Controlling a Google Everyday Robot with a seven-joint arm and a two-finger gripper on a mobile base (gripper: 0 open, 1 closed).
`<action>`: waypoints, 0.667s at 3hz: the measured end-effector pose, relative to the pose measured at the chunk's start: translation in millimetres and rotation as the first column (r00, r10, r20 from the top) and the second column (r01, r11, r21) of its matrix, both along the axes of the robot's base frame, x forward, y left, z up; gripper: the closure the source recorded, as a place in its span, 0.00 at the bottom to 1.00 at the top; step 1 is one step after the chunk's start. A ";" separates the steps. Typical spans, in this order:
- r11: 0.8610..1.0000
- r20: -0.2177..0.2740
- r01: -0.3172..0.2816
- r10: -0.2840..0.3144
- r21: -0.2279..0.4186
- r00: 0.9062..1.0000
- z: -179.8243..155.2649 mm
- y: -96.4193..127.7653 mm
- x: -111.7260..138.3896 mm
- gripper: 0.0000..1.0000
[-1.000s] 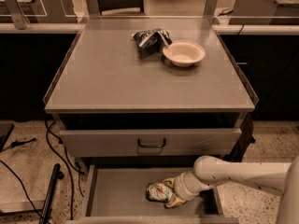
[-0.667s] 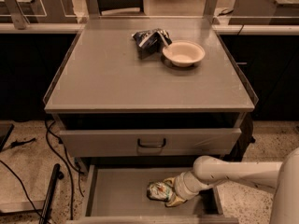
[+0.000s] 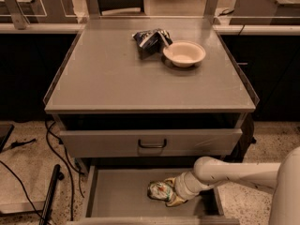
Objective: Place 7up can into middle drawer
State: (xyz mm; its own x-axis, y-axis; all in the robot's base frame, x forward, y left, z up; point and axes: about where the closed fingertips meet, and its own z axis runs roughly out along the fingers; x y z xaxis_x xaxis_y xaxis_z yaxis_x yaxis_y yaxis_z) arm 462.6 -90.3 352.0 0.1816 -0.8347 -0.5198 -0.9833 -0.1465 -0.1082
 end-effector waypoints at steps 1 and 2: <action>1.000 0.000 0.000 0.000 0.000 1.000 0.0 0.0 0.0 0.36; 1.000 0.000 0.000 0.000 0.000 1.000 0.0 0.1 -0.1 0.12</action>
Offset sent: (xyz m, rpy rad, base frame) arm 0.0000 0.0000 0.0000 0.0000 0.0000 0.0000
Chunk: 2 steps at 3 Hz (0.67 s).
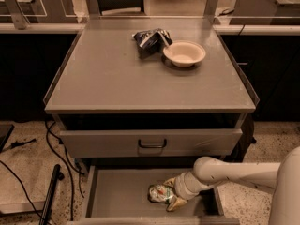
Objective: Place 7up can into middle drawer
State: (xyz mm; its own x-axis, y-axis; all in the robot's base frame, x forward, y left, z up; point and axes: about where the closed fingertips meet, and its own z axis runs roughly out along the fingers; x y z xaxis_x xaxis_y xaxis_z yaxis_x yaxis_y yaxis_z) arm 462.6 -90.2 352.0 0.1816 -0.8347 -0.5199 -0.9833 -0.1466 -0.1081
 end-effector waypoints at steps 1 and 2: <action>1.000 0.000 0.000 0.000 0.000 1.000 0.0 0.0 0.0 0.00; 1.000 0.000 0.000 0.000 0.000 1.000 0.0 0.0 0.0 0.00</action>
Offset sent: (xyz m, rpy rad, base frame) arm 0.0000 0.0000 0.0000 0.0000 0.0000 0.0000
